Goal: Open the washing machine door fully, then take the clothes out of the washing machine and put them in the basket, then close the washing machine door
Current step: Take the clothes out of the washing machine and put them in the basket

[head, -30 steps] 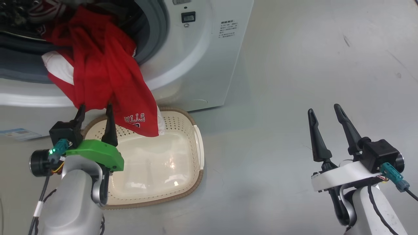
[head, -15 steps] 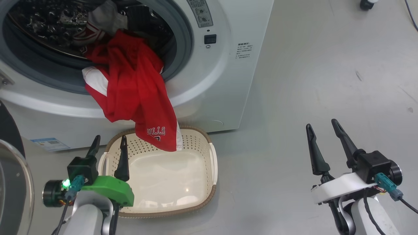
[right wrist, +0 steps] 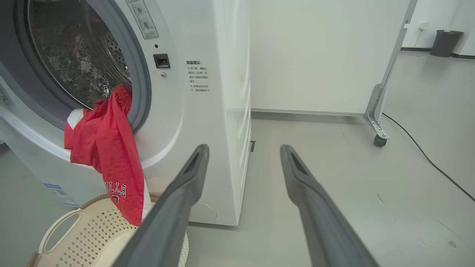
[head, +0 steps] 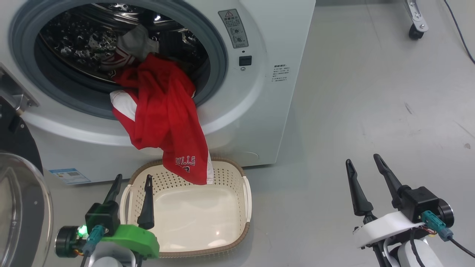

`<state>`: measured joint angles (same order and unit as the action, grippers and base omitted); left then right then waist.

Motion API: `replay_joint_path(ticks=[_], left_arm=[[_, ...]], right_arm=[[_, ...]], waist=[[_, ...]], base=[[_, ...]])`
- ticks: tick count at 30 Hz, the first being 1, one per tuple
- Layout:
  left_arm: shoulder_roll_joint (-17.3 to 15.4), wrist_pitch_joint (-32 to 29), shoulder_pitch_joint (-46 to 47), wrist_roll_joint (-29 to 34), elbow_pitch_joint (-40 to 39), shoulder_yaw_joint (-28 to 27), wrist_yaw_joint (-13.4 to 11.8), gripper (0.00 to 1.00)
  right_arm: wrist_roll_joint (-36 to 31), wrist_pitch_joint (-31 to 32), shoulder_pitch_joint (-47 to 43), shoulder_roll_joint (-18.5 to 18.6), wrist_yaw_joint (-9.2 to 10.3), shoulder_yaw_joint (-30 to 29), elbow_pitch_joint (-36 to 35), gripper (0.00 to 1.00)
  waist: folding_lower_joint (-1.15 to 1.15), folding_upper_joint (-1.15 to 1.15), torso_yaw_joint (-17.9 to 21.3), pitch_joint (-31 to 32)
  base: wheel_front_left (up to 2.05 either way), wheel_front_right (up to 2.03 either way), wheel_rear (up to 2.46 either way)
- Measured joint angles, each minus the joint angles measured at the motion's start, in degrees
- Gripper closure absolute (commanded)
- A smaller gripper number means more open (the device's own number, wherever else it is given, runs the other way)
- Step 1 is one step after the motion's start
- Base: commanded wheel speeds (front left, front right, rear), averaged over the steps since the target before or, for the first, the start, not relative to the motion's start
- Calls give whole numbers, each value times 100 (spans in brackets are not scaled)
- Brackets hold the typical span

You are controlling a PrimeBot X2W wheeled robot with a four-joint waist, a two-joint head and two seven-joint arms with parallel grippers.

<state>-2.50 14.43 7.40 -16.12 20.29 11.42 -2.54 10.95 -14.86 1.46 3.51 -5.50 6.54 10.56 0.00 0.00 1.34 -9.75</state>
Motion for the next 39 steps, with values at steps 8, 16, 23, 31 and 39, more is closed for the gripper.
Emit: replay_joint_path(ticks=[8, 16, 23, 31, 39], left_arm=[[-2, 1, -323, 8, -314, 43, -76, 0], [-3, 1, -453, 8, -538, 87, -129, 0], [-3, 1, -571, 9, -751, 121, -178, 0], [-4, -32, -620, -1, -869, 143, -214, 0], [-7, -197, -617, -8, -860, 116, -222, 0]], right_arm=[[0, 0, -86, -7, 0, 36, 10, 0], [0, 0, -92, -9, 0, 52, -2, 0], [0, 0, -96, -11, 0, 71, -12, 0], [0, 0, -96, -18, 0, 125, -33, 0], [0, 0, -90, -26, -43, 198, -62, 0]], waist=[[0, 0, 24, 120], [0, 0, 40, 116], [0, 0, 50, 87], [0, 0, 82, 44], [0, 0, 143, -86]], base=[[0, 0, 0], [0, 0, 0], [0, 0, 0], [0, 0, 0], [0, 0, 0]])
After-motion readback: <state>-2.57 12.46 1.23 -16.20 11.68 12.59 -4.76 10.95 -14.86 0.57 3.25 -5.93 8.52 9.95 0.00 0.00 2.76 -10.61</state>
